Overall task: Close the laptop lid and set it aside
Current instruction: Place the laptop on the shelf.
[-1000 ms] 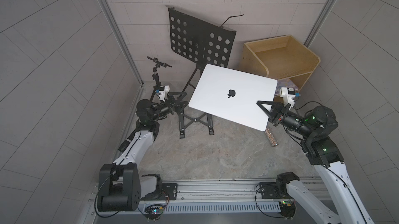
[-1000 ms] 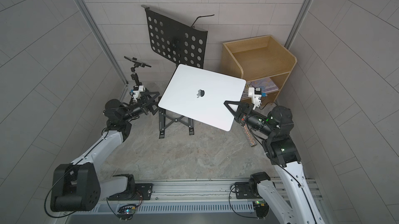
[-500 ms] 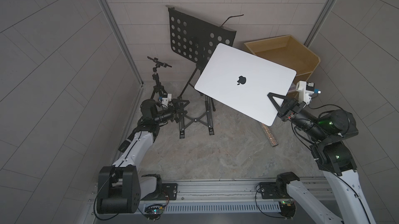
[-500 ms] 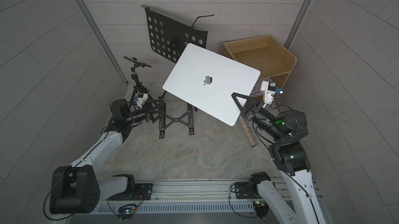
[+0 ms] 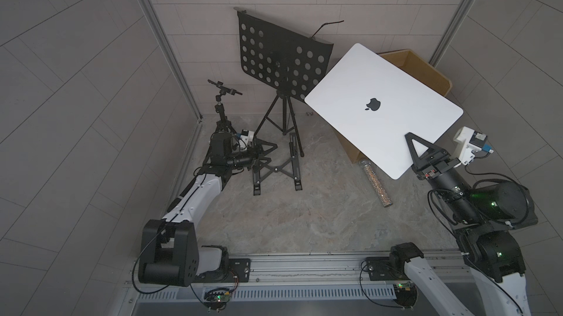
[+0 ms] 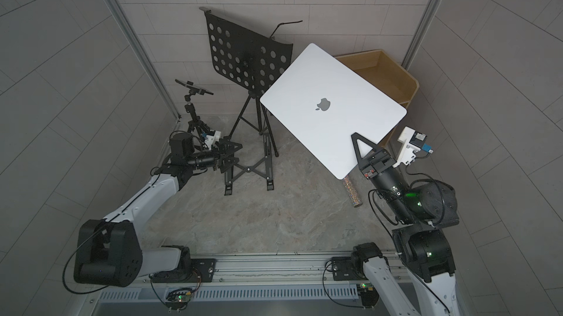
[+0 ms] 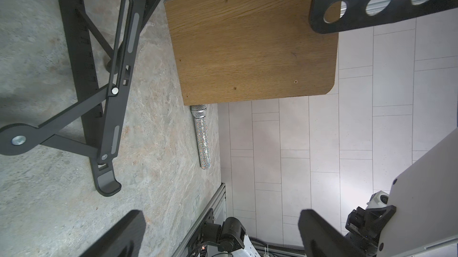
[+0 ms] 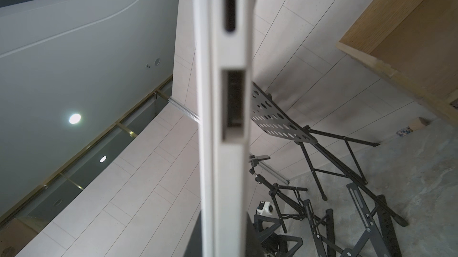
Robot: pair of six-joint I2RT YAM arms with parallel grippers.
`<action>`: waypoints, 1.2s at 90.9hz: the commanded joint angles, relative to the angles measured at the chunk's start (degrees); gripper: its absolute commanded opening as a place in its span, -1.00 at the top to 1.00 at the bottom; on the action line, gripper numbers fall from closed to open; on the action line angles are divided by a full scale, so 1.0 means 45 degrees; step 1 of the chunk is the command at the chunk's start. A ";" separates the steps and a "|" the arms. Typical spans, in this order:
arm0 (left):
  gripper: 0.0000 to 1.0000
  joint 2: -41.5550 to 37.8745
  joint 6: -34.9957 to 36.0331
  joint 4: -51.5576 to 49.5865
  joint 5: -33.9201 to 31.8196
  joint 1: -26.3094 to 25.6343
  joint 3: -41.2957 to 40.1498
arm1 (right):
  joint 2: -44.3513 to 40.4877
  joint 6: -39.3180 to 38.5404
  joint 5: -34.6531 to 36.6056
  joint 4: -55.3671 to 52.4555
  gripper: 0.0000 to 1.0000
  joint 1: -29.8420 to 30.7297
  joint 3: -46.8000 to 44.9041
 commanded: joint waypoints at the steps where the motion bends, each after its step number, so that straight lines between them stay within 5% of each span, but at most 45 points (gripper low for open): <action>1: -1.00 0.0179 0.0421 -0.0339 0.0124 -0.0214 0.0402 | -0.0238 -0.0688 0.1951 0.2105 1.00 -0.0001 0.1084; 24: -1.00 0.0508 0.0488 -0.0443 0.0175 -0.0580 0.0617 | 0.0330 -0.1790 0.4218 0.1500 1.00 0.0038 0.2293; 67: -1.00 0.0735 0.0567 -0.0880 0.0177 -0.0886 0.1016 | 0.3488 -0.1232 0.7917 0.0871 1.00 -0.0226 0.4069; 109: -1.00 0.0620 0.0949 -0.1297 0.0239 -0.0917 0.1224 | 0.6257 0.3840 0.4260 0.1545 1.00 -0.4894 0.4579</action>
